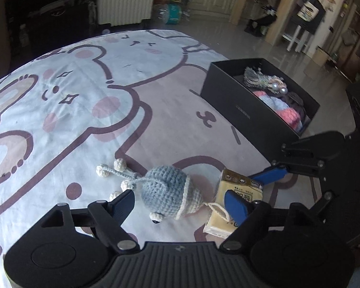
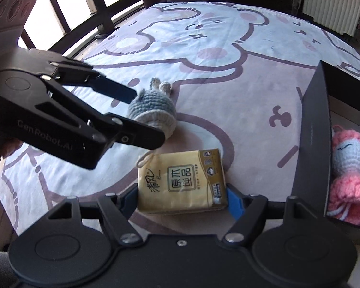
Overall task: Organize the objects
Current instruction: 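Lift the grey mouse with the left tool while right tool lifts the tissue pack toward the box, then lower the tissue pack into the black box with the right tool while left tool holds the mouse above it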
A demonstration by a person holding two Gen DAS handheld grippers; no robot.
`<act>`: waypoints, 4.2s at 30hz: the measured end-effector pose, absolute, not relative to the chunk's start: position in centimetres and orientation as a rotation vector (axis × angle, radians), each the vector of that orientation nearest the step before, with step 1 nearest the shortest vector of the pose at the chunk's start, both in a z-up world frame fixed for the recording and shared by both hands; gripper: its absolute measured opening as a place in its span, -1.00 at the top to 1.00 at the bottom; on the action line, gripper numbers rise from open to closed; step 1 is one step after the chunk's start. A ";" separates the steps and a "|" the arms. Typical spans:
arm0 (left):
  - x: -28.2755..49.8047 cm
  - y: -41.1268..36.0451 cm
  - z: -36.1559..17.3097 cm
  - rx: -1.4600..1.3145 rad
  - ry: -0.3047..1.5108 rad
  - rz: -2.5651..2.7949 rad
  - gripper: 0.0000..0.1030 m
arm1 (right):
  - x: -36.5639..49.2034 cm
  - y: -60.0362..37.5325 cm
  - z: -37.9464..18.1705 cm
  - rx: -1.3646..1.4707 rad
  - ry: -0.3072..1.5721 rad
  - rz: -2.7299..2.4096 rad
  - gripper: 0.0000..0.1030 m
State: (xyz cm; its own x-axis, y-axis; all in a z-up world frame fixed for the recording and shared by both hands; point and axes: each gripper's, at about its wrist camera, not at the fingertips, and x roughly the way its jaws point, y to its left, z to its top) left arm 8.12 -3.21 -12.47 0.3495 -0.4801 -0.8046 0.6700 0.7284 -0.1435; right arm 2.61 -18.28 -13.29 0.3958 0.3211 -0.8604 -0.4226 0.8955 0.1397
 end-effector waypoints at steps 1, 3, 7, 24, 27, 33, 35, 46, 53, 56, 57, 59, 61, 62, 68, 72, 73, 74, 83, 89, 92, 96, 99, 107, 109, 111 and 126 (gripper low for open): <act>8.0 -3.3 -12.5 0.255 0.949 -0.760 -0.61 | 2.5 -18.2 -13.2 -0.112 1.066 0.483 -0.47; 8.0 -3.3 -12.5 0.286 0.942 -0.774 -0.61 | 2.4 -18.1 -13.3 -0.118 1.069 0.485 -0.47; 8.5 -3.2 -12.7 0.303 0.947 -0.781 -0.61 | 2.6 -18.0 -13.0 -0.115 1.064 0.485 -0.47; 9.7 -3.3 -13.9 0.264 0.939 -0.844 -0.61 | 3.9 -17.7 -12.4 -0.248 1.032 0.535 -0.71; 10.0 -3.3 -14.2 0.225 0.948 -0.852 -0.51 | 4.0 -17.1 -12.5 -0.298 1.025 0.559 -0.71; 10.5 -2.2 -14.3 0.126 0.986 -0.846 -0.13 | 5.0 -16.7 -13.0 -0.290 1.043 0.574 -0.63; 10.3 -2.0 -14.3 0.127 0.983 -0.844 -0.15 | 5.2 -16.6 -13.4 -0.277 1.060 0.577 -0.58; 10.3 -1.9 -14.7 0.101 1.017 -0.823 -0.37 | 4.4 -17.0 -13.3 -0.276 1.053 0.553 -0.43; 10.6 -1.8 -14.8 0.040 1.040 -0.781 -0.08 | 3.1 -17.5 -13.4 -0.268 1.076 0.562 -0.43; 10.4 -1.9 -14.4 0.046 1.026 -0.764 -0.07 | 3.0 -17.6 -13.1 -0.258 1.067 0.556 -0.43; 10.4 -1.9 -14.2 0.048 1.013 -0.754 -0.07 | 3.0 -17.7 -12.9 -0.252 1.061 0.553 -0.43; 10.5 -1.8 -13.5 0.037 0.987 -0.738 -0.06 | 3.2 -18.0 -12.4 -0.243 1.041 0.543 -0.43; 10.7 -1.6 -12.5 0.016 0.953 -0.719 -0.06 | 3.4 -18.2 -11.6 -0.234 1.017 0.531 -0.43; 10.8 -1.6 -11.9 0.010 0.935 -0.709 -0.06 | 3.5 -18.4 -11.2 -0.230 1.005 0.525 -0.43; 10.9 -1.8 -8.6 -0.042 0.840 -0.700 -0.06 | 4.1 -19.8 -7.8 -0.196 0.901 0.481 -0.43; 10.9 -2.4 -6.9 -0.068 0.802 -0.712 -0.06 | 4.6 -20.9 -5.9 -0.179 0.844 0.436 -0.43; 11.0 -2.6 -6.6 -0.072 0.804 -0.710 -0.06 | 4.7 -21.2 -5.5 -0.176 0.834 0.423 -0.43; 11.1 -2.9 -6.3 -0.076 0.806 -0.710 -0.06 | 4.9 -21.5 -5.1 -0.173 0.826 0.409 -0.43; 11.0 -5.1 -4.3 -0.086 0.806 -0.684 -0.06 | 5.5 -24.9 -3.6 -0.105 0.799 0.270 -0.43; 10.6 -6.6 -3.0 -0.067 0.802 -0.671 -0.06 | 5.2 -27.2 -2.3 -0.058 0.769 0.198 -0.43; 10.4 -7.5 -2.4 -0.042 0.807 -0.665 -0.06 | 5.1 -28.6 -1.6 -0.037 0.757 0.156 -0.43; 10.3 -8.3 -1.6 -0.027 0.801 -0.642 -0.06 | 4.7 -30.6 -0.6 -0.015 0.743 0.090 -0.43; 10.2 -8.9 -1.2 -0.022 0.803 -0.632 -0.06 | 4.5 -32.0 -0.1 0.004 0.735 0.043 -0.43; 10.5 -10.9 -0.4 -0.027 0.797 -0.627 -0.06 | 4.0 -34.0 1.2 0.028 0.706 -0.001 -0.43; 10.6 -11.6 -0.2 -0.026 0.793 -0.631 -0.06 | 4.0 -34.6 1.5 0.038 0.700 -0.011 -0.43; 10.7 -12.4 0.0 -0.027 0.786 -0.639 -0.06 | 4.0 -35.1 1.6 0.051 0.698 -0.020 -0.43; 13.6 -19.9 -4.1 -0.065 0.875 -0.702 -0.06 | 5.1 -39.0 0.0 0.181 0.689 -0.092 -0.43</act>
